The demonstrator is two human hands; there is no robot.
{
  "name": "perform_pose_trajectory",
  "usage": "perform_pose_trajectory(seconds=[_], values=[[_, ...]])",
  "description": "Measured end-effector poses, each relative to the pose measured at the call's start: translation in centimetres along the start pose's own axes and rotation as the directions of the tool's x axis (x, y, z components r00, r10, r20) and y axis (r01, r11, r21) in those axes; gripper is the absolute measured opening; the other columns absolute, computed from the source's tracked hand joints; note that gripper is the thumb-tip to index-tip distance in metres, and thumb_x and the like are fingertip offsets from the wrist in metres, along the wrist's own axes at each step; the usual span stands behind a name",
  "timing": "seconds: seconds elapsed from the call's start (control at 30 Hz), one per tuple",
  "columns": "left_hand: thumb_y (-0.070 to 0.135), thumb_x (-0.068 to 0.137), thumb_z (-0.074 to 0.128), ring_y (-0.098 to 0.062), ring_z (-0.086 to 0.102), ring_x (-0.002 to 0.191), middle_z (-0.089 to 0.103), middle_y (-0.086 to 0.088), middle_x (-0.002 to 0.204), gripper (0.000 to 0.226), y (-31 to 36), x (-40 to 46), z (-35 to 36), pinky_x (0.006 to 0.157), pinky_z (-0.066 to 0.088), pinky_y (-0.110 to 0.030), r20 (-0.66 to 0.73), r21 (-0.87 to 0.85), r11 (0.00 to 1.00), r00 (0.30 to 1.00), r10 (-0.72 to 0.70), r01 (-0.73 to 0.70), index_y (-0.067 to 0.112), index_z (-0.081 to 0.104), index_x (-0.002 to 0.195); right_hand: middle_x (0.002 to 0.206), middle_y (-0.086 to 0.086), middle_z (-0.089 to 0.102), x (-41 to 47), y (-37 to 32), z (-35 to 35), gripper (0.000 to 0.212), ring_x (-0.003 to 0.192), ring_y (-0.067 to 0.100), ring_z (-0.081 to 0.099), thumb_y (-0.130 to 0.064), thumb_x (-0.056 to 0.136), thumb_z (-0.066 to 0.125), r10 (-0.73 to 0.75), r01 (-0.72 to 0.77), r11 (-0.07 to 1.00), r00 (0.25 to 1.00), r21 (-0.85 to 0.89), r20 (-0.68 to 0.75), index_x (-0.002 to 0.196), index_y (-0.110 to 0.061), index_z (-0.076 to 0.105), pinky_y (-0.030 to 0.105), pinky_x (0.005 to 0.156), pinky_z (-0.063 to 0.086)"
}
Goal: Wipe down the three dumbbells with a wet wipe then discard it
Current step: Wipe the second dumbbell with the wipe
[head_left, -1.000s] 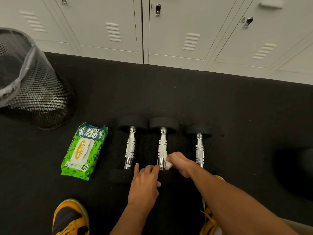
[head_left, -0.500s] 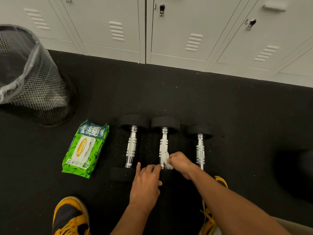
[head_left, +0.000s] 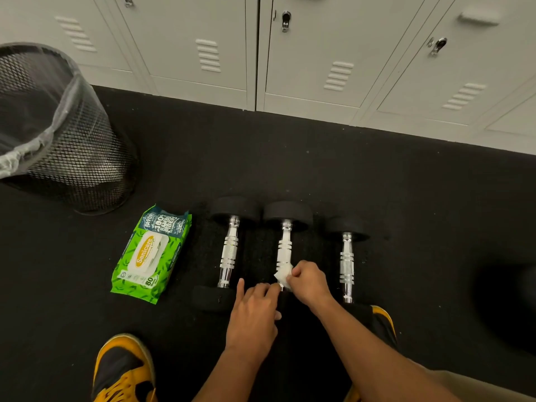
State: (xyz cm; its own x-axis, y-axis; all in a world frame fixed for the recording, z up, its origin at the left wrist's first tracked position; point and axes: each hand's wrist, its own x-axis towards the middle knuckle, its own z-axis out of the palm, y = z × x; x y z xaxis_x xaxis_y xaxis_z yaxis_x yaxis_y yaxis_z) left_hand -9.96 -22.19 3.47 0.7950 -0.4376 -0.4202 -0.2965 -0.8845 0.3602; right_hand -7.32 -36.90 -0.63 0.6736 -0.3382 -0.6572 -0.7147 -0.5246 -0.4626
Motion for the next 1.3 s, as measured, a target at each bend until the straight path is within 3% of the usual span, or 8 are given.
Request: perform_pose_trajectory(seconds=[0.1,0.47,0.83,1.0,1.07,1.17,1.23,1.3], values=[[0.026,0.095,0.057,-0.011,0.041,0.130,0.045,0.005,0.141,0.054,0.1,0.0,0.0,0.119,-0.004,-0.041,0.002,0.001,1.000,1.000,-0.001,0.001,0.028,0.034,0.144,0.085,-0.001,0.062,-0.1,-0.2,-0.1,0.028,0.097,0.019,0.060,-0.012,0.089,0.066,0.014,-0.014,1.000,1.000,-0.003,-0.024,0.067,-0.024,0.054,0.030,0.085,0.050],[0.025,0.094,0.058,-0.011,0.041,0.131,0.046,0.005,0.139,0.059,-0.1,0.1,0.2,0.119,-0.003,-0.041,0.008,0.008,1.000,1.000,0.006,-0.006,0.028,0.030,0.146,0.100,0.003,0.067,-0.6,-1.3,0.6,0.022,0.092,0.018,0.064,-0.025,0.082,0.073,-0.042,0.042,0.993,0.999,-0.115,-0.001,0.068,-0.028,0.057,0.031,0.082,0.054],[0.026,0.093,0.059,-0.011,0.044,0.127,0.050,0.005,0.134,0.052,0.0,-0.1,0.4,0.118,-0.004,-0.040,-0.020,-0.017,1.000,1.000,0.012,-0.012,0.026,0.038,0.140,0.095,-0.001,0.072,-0.5,-2.6,0.6,0.027,0.101,0.014,0.064,-0.021,0.080,0.079,-0.141,0.140,0.990,0.988,0.015,0.069,0.062,-0.035,0.065,0.034,0.093,0.054],[0.025,0.092,0.061,-0.014,0.046,0.126,0.052,0.003,0.134,0.052,0.0,-0.1,0.7,0.116,-0.006,-0.039,-0.064,-0.030,0.998,0.997,0.049,-0.051,0.026,0.042,0.140,0.099,0.002,0.072,0.4,-3.7,-1.2,0.007,0.095,0.011,0.065,-0.015,0.084,0.076,-0.207,0.204,0.967,0.978,0.150,0.004,0.086,-0.021,0.073,0.020,0.087,0.049],[0.025,0.090,0.064,-0.017,0.050,0.124,0.055,0.000,0.131,0.052,0.2,0.0,1.2,0.115,-0.003,-0.038,-0.083,-0.034,0.997,0.995,0.062,-0.065,0.024,0.046,0.139,0.106,0.002,0.070,1.3,-4.2,-1.7,0.018,0.099,0.011,0.063,-0.015,0.088,0.071,-0.345,0.345,0.938,0.938,0.022,0.039,0.105,-0.014,0.074,0.020,0.088,0.046],[0.024,0.090,0.065,-0.019,0.049,0.124,0.054,-0.001,0.133,0.055,0.6,0.1,1.5,0.116,0.018,-0.035,-0.095,-0.058,0.995,0.993,0.077,-0.082,0.025,0.045,0.141,0.112,0.002,0.059,2.4,-4.9,-1.9,0.023,0.104,0.019,0.059,-0.016,0.090,0.063,-0.552,0.702,0.605,0.709,-0.375,0.438,0.110,-0.018,0.073,0.034,0.090,0.048],[0.025,0.092,0.063,-0.018,0.045,0.124,0.048,0.000,0.137,0.057,0.7,0.2,1.4,0.105,0.038,-0.030,-0.085,-0.115,0.989,0.993,0.087,-0.096,0.027,0.039,0.144,0.107,0.002,0.057,2.4,-5.7,-2.3,0.016,0.097,0.019,0.057,-0.018,0.090,0.060,-0.431,0.820,0.274,0.571,-0.502,0.698,0.100,-0.019,0.073,0.039,0.086,0.043],[0.026,0.094,0.060,-0.016,0.043,0.124,0.044,0.000,0.139,0.059,0.7,0.2,1.4,0.094,0.046,-0.028,-0.072,-0.145,0.984,0.993,0.098,-0.107,0.028,0.034,0.146,0.104,0.001,0.062,2.2,-6.8,-2.6,0.013,0.098,0.020,0.057,-0.018,0.091,0.058,-0.278,0.850,0.072,0.520,-0.522,0.808,0.096,-0.019,0.070,0.045,0.098,0.035]])
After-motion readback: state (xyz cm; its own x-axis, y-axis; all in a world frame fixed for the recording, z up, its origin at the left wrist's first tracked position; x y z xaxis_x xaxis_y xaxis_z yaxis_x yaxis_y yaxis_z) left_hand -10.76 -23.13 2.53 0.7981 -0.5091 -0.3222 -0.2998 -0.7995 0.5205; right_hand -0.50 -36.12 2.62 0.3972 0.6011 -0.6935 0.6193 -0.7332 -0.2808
